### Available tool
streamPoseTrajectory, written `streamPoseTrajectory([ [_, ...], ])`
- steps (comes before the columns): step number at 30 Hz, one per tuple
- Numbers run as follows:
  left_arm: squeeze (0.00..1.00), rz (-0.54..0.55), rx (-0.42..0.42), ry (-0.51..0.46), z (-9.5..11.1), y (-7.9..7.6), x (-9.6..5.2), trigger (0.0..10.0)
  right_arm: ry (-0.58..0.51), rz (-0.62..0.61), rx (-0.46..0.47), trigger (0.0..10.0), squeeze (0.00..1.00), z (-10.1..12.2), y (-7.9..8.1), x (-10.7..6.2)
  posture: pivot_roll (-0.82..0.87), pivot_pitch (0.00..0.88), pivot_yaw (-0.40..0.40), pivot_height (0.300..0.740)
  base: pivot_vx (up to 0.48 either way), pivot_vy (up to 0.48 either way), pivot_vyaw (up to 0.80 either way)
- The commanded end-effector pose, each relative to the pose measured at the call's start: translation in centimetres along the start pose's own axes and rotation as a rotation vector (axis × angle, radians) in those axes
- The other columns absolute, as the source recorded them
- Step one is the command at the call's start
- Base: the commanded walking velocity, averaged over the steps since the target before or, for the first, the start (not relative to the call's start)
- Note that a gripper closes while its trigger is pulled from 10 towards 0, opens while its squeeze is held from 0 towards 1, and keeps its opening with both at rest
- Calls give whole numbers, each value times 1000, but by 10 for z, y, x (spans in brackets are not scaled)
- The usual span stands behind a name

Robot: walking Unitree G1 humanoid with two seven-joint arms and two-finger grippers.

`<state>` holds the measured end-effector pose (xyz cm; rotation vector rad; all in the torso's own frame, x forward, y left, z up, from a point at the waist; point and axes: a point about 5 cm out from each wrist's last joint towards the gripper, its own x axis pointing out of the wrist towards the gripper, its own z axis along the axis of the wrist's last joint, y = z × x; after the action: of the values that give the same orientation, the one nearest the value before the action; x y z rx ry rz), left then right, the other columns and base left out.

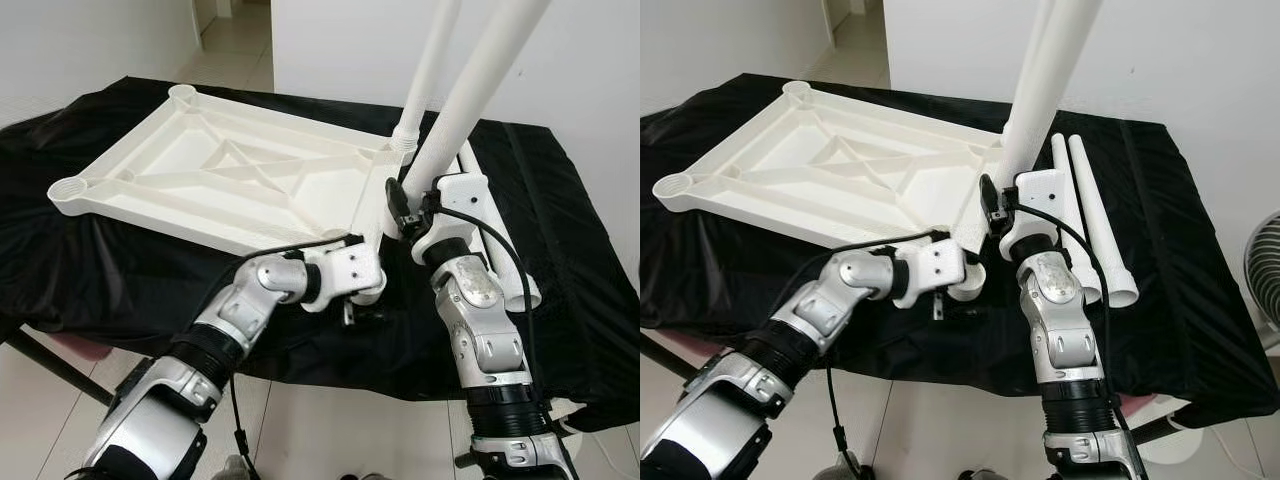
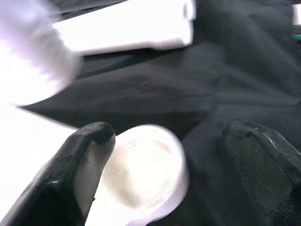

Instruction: Building children table

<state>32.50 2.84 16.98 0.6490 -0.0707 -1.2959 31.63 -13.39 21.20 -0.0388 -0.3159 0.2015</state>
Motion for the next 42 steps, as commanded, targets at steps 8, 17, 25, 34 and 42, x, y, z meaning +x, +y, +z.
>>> streamPoseTrajectory([
  [8, 0, 409, -174, -108, 8, 33, -36, 10000, 38, 56, -11, 10000, 0, -9, 12, -9, 113, 107, -8, 740, 0, 0, 0],
  [17, 0, 577, -329, -195, 8, 42, -50, 10000, 24, 64, 2, 10000, 0, -6, 15, -6, 122, 108, -17, 740, 0, 0, 0],
  [25, 0, 734, -431, -294, 14, 51, -68, 10000, 16, 49, -2, 10000, 0, -5, 13, -7, 116, 111, -16, 740, 0, 0, 0],
  [34, 0, 830, -484, -322, 10, 47, -81, 10000, 15, 64, -14, 10000, 0, -5, 15, -11, 111, 109, -17, 740, 0, 0, 0],
  [42, 0, 871, -506, -312, 5, 35, -90, 10000, 33, 94, -5, 10000, 0, -11, 23, -16, 123, 99, -31, 740, 0, 0, 0],
])
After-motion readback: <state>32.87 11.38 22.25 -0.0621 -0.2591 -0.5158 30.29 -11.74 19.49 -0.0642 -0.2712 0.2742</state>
